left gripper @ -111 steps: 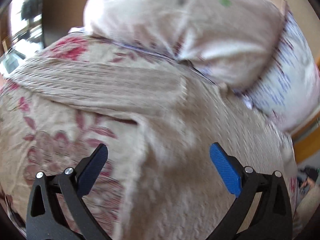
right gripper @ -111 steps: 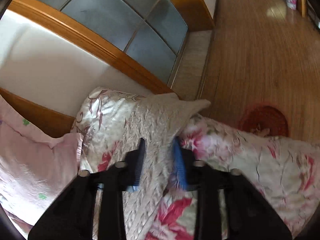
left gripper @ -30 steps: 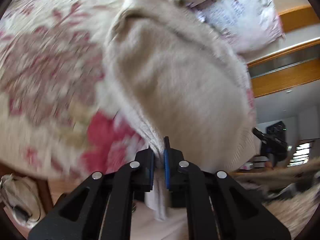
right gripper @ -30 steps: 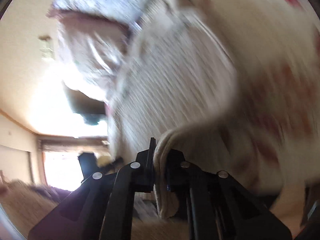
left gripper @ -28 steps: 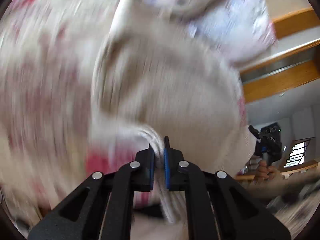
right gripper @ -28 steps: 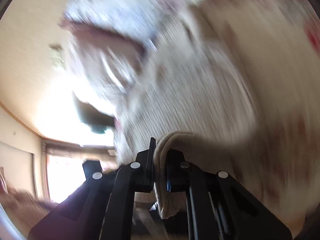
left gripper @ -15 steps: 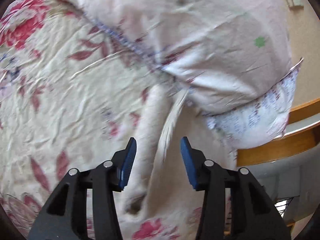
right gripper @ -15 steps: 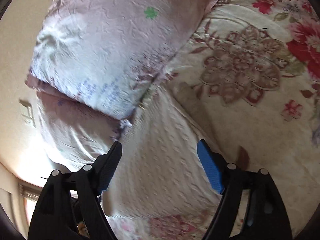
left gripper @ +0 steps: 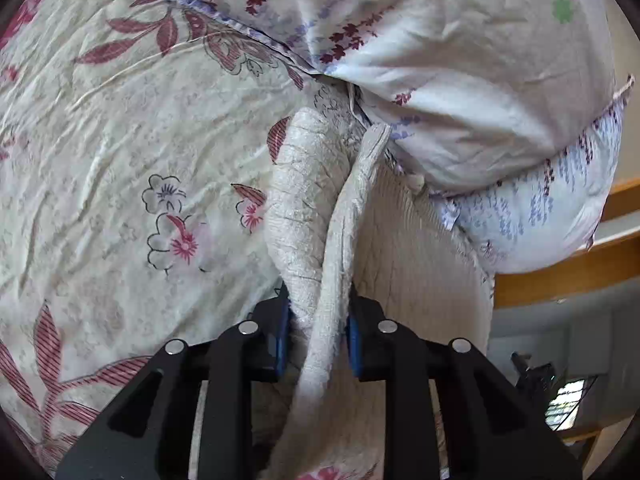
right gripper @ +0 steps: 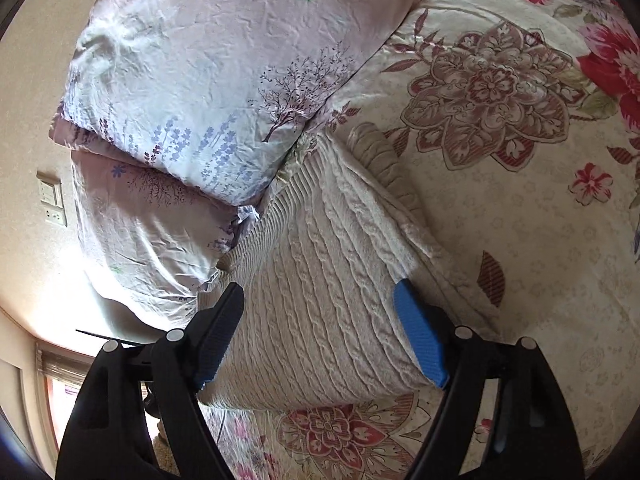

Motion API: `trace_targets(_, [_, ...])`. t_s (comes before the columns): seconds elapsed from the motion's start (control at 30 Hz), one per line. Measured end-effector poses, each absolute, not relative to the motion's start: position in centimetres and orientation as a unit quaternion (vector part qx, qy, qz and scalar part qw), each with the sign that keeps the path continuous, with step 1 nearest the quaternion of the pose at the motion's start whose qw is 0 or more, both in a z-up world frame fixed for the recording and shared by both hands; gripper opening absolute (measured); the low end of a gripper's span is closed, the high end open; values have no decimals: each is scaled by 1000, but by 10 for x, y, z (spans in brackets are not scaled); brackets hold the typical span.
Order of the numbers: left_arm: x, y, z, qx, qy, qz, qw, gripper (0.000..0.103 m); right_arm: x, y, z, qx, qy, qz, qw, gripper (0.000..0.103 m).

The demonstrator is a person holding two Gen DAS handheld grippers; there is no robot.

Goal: Fold small clothes

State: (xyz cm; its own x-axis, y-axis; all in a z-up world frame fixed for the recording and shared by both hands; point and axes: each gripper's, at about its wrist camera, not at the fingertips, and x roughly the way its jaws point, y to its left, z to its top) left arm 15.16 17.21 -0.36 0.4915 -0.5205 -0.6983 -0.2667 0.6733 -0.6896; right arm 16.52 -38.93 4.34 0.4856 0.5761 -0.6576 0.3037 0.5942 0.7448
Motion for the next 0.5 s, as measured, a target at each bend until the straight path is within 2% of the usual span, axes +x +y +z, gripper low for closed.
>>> trace_targets(0.1, [151, 163, 14, -470, 461, -133, 741, 17, 157, -402, 49, 446, 489, 84, 745, 79])
trace_targets(0.17, [160, 137, 37, -479, 443, -180, 736, 16, 152, -413, 55, 439, 482, 74, 755, 79])
trace_targets(0.33, [205, -7, 89, -457, 435, -355, 690, 15, 145, -449, 66, 440, 452, 44, 775, 79])
trace_targets(0.4, [227, -72, 84, -491, 443, -400, 634, 21, 146, -462, 64, 448, 446, 33, 774, 79])
trace_targets(0.5, [241, -125, 71, -538, 464, -438, 551, 21, 150, -476, 62, 455, 446, 30, 770, 79])
